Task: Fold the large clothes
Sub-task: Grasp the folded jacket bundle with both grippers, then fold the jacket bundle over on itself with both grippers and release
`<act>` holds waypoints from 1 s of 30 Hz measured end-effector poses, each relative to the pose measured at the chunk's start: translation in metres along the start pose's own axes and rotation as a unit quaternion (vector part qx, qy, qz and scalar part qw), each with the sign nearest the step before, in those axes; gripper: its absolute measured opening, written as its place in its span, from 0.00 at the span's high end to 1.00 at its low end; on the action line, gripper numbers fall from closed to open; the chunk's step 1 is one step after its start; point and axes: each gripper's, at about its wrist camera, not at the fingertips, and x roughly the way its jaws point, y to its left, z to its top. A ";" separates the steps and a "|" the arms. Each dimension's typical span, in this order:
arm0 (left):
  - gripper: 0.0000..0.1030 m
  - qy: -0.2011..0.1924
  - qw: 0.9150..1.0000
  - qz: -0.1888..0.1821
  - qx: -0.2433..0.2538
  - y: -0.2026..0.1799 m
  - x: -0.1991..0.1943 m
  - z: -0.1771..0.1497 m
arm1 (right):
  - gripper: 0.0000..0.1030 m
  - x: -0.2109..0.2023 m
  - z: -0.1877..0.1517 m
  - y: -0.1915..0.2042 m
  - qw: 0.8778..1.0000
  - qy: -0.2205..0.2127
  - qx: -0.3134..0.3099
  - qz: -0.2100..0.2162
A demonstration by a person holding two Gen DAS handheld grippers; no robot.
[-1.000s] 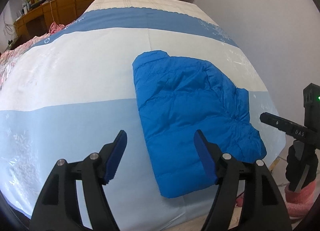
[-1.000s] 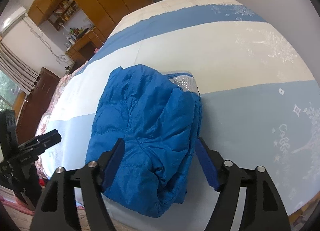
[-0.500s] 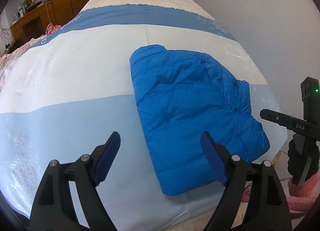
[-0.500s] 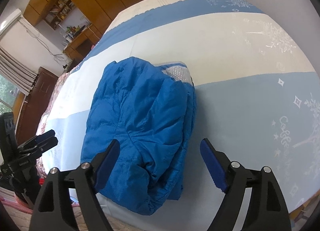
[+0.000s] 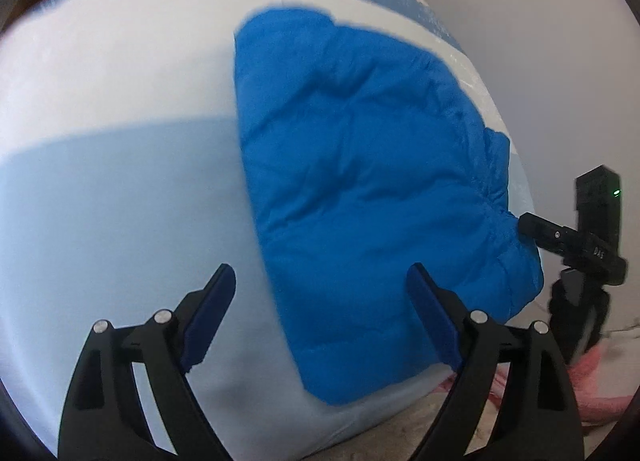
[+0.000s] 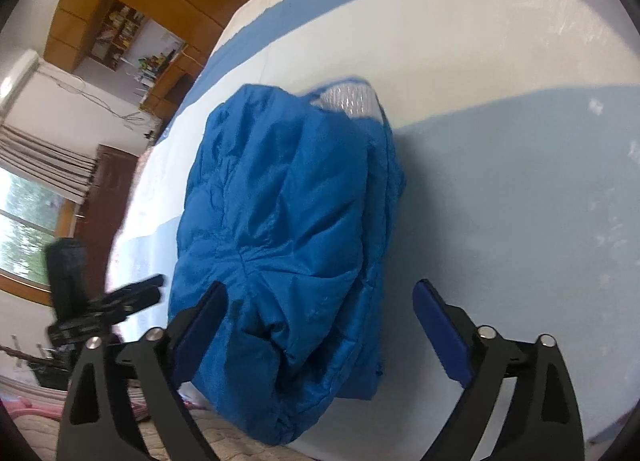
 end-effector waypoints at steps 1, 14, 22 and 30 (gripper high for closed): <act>0.16 0.011 1.000 -0.024 -0.016 0.008 0.008 0.001 | 0.06 0.004 0.001 -0.005 1.000 0.005 0.007 0.009; 0.02 0.024 0.983 -0.174 -0.058 0.033 0.067 0.026 | 0.03 0.067 0.008 -0.045 0.986 0.060 0.069 0.137; 0.23 -0.018 0.991 -0.131 -0.029 0.009 0.051 0.019 | 0.20 0.076 0.011 -0.030 0.985 0.048 0.042 0.157; 0.36 -0.054 0.993 -0.105 0.013 -0.028 0.015 0.011 | 0.38 0.051 0.005 -0.023 0.985 0.023 0.033 0.171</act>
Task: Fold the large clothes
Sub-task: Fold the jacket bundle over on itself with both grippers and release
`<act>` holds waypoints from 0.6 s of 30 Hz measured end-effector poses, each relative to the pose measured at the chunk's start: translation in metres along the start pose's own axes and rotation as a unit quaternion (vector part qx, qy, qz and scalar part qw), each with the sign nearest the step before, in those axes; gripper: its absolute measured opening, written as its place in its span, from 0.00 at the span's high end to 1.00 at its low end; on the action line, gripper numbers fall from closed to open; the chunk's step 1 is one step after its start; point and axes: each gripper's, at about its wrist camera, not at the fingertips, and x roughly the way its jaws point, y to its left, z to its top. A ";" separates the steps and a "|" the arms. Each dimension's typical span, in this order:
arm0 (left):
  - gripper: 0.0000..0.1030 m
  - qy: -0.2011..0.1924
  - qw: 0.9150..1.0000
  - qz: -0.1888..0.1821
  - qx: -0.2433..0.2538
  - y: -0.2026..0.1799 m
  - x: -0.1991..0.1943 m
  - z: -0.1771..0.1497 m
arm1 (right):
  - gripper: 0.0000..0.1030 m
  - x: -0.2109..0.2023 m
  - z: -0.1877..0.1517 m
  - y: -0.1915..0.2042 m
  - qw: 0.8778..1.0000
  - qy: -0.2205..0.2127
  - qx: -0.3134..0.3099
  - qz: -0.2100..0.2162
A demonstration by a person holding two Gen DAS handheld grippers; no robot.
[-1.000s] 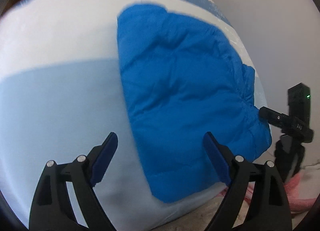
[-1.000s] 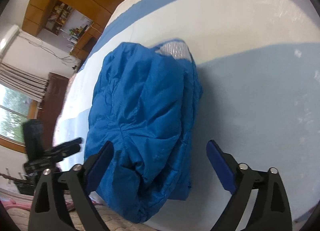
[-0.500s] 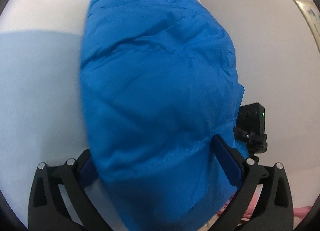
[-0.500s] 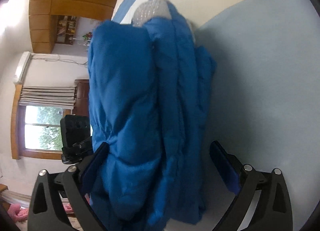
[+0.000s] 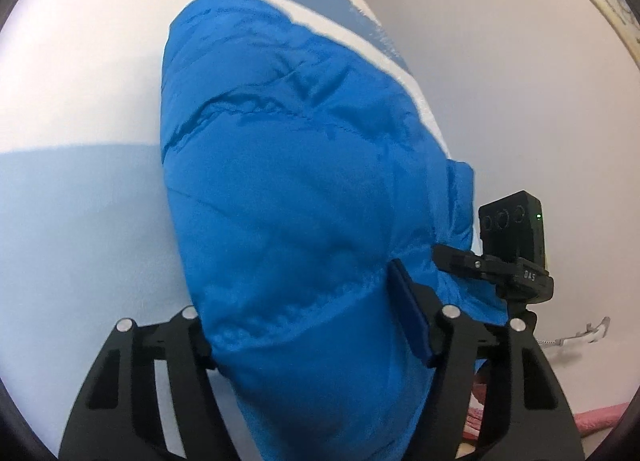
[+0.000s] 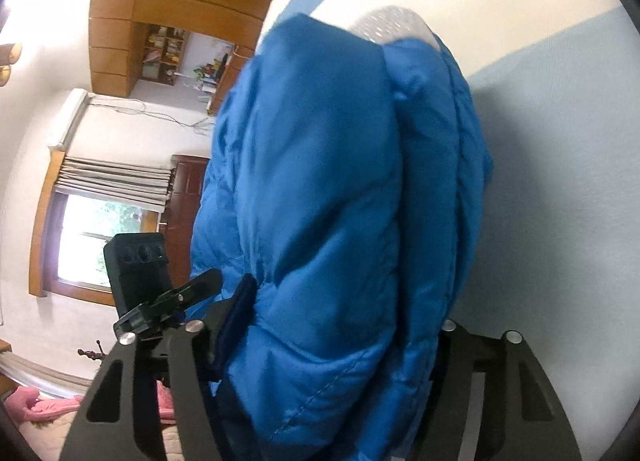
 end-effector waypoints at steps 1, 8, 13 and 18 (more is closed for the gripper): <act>0.36 -0.003 1.000 0.001 0.004 -0.004 -0.003 0.000 | 0.38 -0.004 -0.002 0.004 1.000 -0.005 -0.005 0.002; 0.36 -0.038 0.999 0.002 0.034 -0.023 -0.033 0.004 | 0.39 -0.034 -0.011 0.015 0.999 -0.025 -0.047 0.006; 0.36 -0.062 0.997 0.006 0.046 -0.021 -0.053 0.014 | 0.39 -0.034 0.011 0.030 0.997 -0.025 -0.076 0.008; 0.36 -0.082 0.995 0.017 0.051 -0.013 -0.065 0.026 | 0.39 -0.022 0.039 0.038 0.995 -0.017 -0.100 0.005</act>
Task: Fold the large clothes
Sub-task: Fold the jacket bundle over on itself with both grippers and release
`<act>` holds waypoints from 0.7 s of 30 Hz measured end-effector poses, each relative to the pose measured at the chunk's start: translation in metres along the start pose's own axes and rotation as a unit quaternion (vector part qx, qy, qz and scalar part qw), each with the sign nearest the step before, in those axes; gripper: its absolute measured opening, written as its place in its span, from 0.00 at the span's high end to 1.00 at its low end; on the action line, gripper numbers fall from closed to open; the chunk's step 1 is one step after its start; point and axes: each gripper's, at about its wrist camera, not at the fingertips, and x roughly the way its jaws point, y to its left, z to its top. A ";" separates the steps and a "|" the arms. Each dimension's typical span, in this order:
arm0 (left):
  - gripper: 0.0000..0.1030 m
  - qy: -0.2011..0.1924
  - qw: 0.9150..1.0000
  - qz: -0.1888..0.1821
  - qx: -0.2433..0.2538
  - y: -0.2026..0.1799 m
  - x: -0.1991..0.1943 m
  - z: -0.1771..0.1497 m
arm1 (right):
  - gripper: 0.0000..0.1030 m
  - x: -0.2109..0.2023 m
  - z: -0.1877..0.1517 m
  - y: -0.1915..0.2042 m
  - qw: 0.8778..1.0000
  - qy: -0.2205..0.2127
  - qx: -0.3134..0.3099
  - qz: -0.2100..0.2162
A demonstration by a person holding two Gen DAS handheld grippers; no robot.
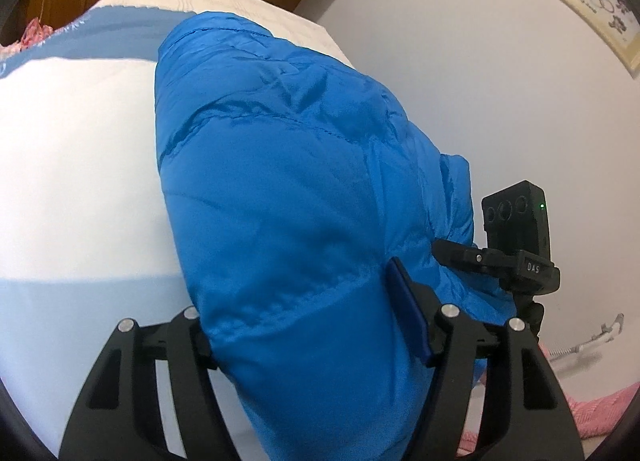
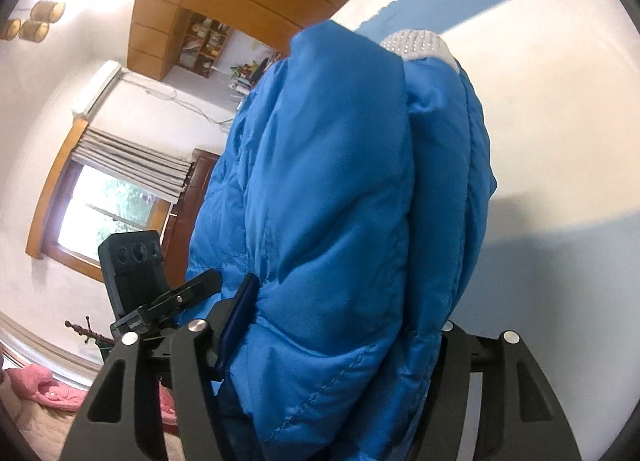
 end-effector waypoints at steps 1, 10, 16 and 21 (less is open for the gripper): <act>0.36 -0.002 1.000 0.002 -0.001 0.003 0.000 0.004 | 0.39 0.003 0.001 0.003 1.000 0.001 -0.003 0.000; 0.36 -0.023 0.999 0.025 -0.009 0.037 0.011 0.033 | 0.39 0.036 0.046 -0.004 1.000 0.016 -0.020 0.001; 0.36 -0.026 0.999 0.030 -0.026 0.080 0.031 0.054 | 0.39 0.063 0.075 -0.028 0.999 0.029 -0.013 -0.003; 0.30 0.007 0.997 0.038 -0.061 0.125 0.053 0.052 | 0.37 0.101 0.075 -0.067 0.998 0.062 0.026 -0.018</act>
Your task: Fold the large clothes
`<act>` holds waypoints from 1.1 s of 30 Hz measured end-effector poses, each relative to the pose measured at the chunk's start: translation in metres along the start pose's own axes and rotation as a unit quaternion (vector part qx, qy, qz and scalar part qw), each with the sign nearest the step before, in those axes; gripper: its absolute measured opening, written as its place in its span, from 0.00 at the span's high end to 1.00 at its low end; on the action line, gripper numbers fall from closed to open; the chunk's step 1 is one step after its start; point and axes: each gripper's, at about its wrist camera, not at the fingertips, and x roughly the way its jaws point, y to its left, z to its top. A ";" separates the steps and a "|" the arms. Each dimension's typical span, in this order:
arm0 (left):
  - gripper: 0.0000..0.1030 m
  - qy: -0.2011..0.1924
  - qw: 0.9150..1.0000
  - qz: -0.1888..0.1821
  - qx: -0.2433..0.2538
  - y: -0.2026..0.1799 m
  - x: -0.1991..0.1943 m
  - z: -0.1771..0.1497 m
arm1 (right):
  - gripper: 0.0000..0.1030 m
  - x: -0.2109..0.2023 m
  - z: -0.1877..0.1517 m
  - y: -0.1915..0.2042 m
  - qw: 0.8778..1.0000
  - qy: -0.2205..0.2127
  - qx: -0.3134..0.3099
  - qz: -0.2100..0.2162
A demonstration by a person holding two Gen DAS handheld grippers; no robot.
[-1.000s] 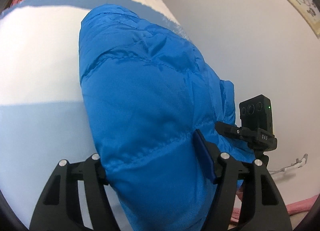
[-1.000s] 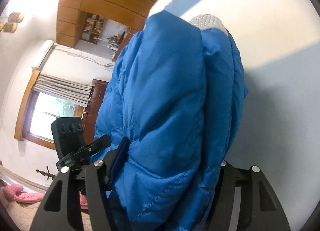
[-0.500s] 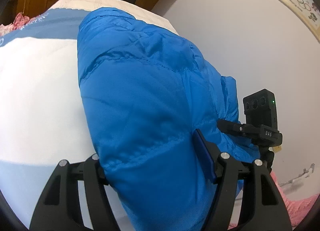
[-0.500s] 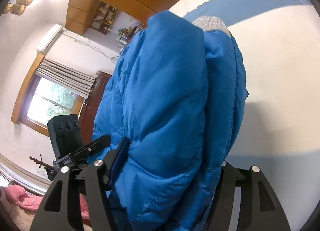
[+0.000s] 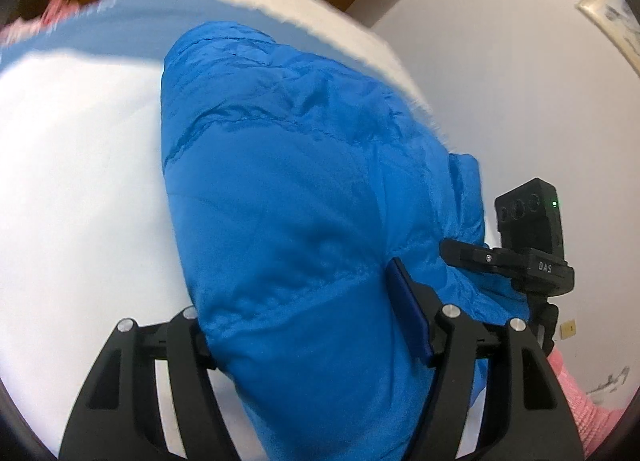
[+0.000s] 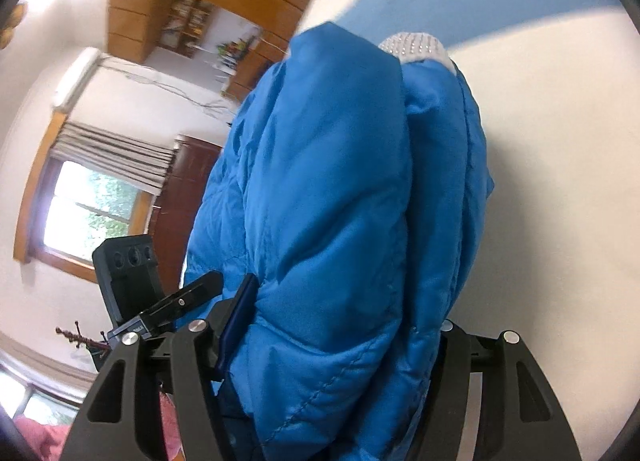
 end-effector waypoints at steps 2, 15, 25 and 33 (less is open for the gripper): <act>0.25 0.005 1.000 -0.009 -0.018 0.015 0.008 -0.011 | 0.34 0.001 -0.003 -0.005 1.000 0.000 0.005 0.006; 0.20 -0.011 0.999 0.037 0.012 0.007 -0.070 -0.014 | 0.16 -0.083 -0.080 0.031 0.991 -0.019 -0.070 -0.114; 0.17 0.010 0.997 0.073 0.008 0.042 -0.037 -0.034 | 0.17 -0.077 -0.102 -0.017 0.988 -0.017 -0.008 -0.153; 0.13 0.011 0.986 0.165 0.027 0.004 -0.073 -0.035 | 0.11 -0.116 -0.123 0.034 0.971 -0.044 -0.040 -0.231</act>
